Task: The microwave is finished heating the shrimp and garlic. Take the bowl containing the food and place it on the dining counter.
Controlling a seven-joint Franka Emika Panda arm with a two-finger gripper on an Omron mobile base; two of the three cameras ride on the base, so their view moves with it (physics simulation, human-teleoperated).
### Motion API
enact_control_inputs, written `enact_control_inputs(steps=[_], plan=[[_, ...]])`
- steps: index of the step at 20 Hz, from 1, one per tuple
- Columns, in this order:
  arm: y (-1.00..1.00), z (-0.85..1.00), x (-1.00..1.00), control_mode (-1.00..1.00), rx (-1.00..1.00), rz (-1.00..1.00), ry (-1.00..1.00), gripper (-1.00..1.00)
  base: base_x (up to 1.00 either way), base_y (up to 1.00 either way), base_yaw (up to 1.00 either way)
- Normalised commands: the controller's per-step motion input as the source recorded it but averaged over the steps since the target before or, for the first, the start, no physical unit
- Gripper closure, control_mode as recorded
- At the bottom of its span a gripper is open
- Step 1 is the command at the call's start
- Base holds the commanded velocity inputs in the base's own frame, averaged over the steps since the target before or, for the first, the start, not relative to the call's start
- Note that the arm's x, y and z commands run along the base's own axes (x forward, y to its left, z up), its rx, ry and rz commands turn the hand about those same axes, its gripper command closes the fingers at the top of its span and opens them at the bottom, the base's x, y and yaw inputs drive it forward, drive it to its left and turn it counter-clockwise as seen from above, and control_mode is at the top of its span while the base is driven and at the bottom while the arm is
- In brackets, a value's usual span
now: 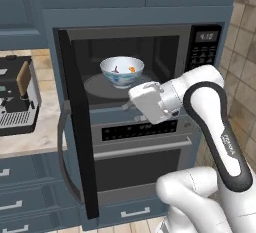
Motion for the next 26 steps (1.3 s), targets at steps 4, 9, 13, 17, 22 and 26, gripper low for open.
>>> enact_control_inputs(steps=[4, 9, 13, 17, 22, 26], plan=[[-0.97, 0.37, 0.42, -1.00, 0.12, -0.40, 0.02, -1.00, 0.00, 0.00, 0.00], [-0.78, 0.42, 0.76, -1.00, 0.01, -0.35, 0.14, -1.00, 0.00, 0.00, 0.00], [-0.63, 0.18, 0.94, -1.00, -0.01, -0.36, 0.18, -1.00, 0.00, 0.00, 0.00], [-0.27, -0.03, 0.37, -1.00, -0.08, -0.15, 0.14, -1.00, 0.00, 0.00, 0.00], [0.03, -0.23, 0.90, -1.00, 0.00, -0.14, 0.04, -1.00, 0.00, 0.00, 0.00], [0.00, -0.37, 1.00, -1.00, 0.00, -0.24, 0.17, -1.00, 0.00, 0.00, 0.00]])
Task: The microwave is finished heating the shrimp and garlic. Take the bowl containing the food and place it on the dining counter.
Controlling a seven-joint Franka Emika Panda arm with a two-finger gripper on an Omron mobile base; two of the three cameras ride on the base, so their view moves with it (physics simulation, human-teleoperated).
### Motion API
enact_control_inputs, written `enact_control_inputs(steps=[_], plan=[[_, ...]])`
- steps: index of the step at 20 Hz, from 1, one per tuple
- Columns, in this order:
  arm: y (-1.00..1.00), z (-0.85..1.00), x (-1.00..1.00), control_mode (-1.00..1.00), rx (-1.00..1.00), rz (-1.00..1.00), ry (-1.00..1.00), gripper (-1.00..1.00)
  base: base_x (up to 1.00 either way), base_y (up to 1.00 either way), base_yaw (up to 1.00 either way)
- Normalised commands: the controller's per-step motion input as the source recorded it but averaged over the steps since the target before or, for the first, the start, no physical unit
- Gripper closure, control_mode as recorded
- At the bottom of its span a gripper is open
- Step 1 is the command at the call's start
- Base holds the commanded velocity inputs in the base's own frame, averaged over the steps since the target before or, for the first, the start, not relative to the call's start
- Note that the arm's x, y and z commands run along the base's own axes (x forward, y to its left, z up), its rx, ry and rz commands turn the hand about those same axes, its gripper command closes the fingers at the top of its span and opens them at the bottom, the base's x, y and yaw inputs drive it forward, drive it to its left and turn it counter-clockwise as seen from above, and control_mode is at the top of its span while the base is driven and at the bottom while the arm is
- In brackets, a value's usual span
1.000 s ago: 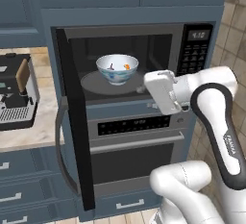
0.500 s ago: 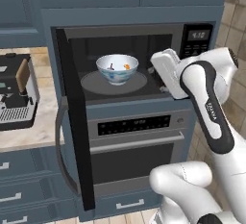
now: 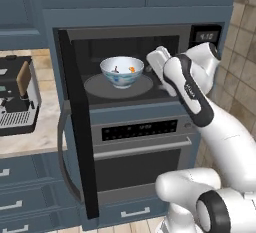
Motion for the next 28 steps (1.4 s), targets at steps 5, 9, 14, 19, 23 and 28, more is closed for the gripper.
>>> enact_control_inputs(steps=[5, 9, 14, 19, 23, 28], plan=[[0.01, -0.11, 0.99, -1.00, 0.00, -0.15, 0.11, -1.00, 0.00, 0.00, 0.00], [0.04, -0.14, 0.99, -1.00, 0.00, -0.08, 0.06, -1.00, 0.00, 0.00, 0.00], [0.10, -0.32, 0.97, -1.00, 0.00, -0.07, 0.08, -1.00, 0.00, 0.00, 0.00], [0.05, -0.37, 0.87, -1.00, 0.00, -0.05, 0.07, -1.00, 0.00, 0.00, 0.00], [0.02, -0.46, 0.62, -1.00, 0.00, 0.00, 0.08, -1.00, 0.00, 0.00, 0.00], [0.08, -0.41, 0.25, -1.00, -0.03, 0.00, 0.04, 1.00, 0.00, 0.00, 0.00]])
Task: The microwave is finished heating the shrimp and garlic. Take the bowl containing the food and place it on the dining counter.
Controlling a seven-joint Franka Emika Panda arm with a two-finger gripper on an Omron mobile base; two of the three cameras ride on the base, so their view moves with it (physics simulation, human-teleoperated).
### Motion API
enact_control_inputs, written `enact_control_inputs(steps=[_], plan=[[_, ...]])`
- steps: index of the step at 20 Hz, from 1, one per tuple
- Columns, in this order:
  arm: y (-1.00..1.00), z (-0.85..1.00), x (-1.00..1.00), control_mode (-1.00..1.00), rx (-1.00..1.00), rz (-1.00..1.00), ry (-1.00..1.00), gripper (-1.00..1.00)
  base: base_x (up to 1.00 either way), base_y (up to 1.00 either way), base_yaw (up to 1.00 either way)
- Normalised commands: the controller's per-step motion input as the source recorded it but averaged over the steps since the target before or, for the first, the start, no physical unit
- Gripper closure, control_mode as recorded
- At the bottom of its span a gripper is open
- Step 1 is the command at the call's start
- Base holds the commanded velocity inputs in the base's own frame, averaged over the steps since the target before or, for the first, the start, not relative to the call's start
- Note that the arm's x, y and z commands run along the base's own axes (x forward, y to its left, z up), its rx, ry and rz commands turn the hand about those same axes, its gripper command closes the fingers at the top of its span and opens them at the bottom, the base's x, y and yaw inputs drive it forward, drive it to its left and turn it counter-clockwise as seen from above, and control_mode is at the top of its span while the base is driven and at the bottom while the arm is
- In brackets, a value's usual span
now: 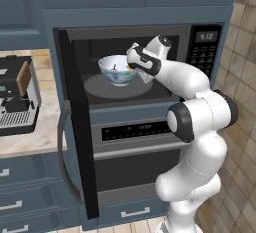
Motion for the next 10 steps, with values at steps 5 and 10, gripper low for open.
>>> enact_control_inputs(steps=[5, 10], plan=[[0.00, 0.00, 0.00, -1.00, 0.00, 0.00, 0.00, 1.00, 0.00, 0.00, 0.00], [0.00, 0.00, -0.07, -1.00, 0.00, 0.00, 0.00, 1.00, 0.00, 0.00, 0.00]])
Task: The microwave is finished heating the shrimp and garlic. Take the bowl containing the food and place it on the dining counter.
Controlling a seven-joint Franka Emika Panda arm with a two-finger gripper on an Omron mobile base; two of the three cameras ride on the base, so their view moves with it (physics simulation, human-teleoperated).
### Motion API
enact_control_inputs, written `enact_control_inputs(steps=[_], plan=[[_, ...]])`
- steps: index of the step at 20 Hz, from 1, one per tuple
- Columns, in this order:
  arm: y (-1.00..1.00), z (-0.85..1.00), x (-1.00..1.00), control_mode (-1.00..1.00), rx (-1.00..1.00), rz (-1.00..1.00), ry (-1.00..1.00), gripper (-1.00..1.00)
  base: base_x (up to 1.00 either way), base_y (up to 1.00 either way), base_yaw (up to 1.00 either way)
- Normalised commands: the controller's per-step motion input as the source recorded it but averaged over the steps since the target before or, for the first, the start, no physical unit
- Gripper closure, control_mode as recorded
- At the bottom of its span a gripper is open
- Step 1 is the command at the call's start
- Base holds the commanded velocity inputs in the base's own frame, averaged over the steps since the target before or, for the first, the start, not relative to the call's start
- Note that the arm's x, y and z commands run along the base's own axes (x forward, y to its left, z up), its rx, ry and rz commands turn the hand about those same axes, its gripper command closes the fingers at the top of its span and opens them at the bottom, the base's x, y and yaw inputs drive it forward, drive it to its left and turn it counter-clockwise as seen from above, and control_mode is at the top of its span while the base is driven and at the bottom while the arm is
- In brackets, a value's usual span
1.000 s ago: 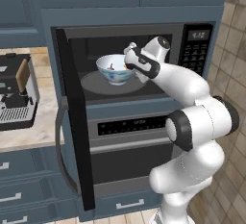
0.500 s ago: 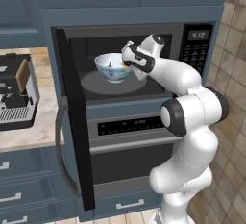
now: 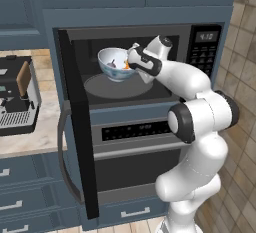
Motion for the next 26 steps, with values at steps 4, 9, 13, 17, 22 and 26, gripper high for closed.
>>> enact_control_inputs(steps=[4, 9, 13, 17, 22, 26], plan=[[0.00, 0.00, -0.29, -1.00, 0.00, 0.00, 0.00, 1.00, 0.00, 0.00, 0.00], [-0.07, 0.00, -0.59, -1.00, 0.00, 0.01, -0.05, 1.00, 0.00, 0.00, 0.00], [-0.27, 0.22, -1.00, -1.00, 0.07, 0.01, -0.13, 1.00, 0.00, 0.00, 0.00], [-0.27, 0.60, -1.00, -1.00, 0.02, 0.04, -0.02, 1.00, 0.00, 0.00, 0.00], [-0.28, 0.51, -1.00, -1.00, 0.00, 0.08, 0.00, 1.00, 0.00, 0.00, 0.00], [-0.37, 0.09, -1.00, -1.00, -0.10, 0.15, 0.00, 1.00, 0.00, 0.00, 0.00]])
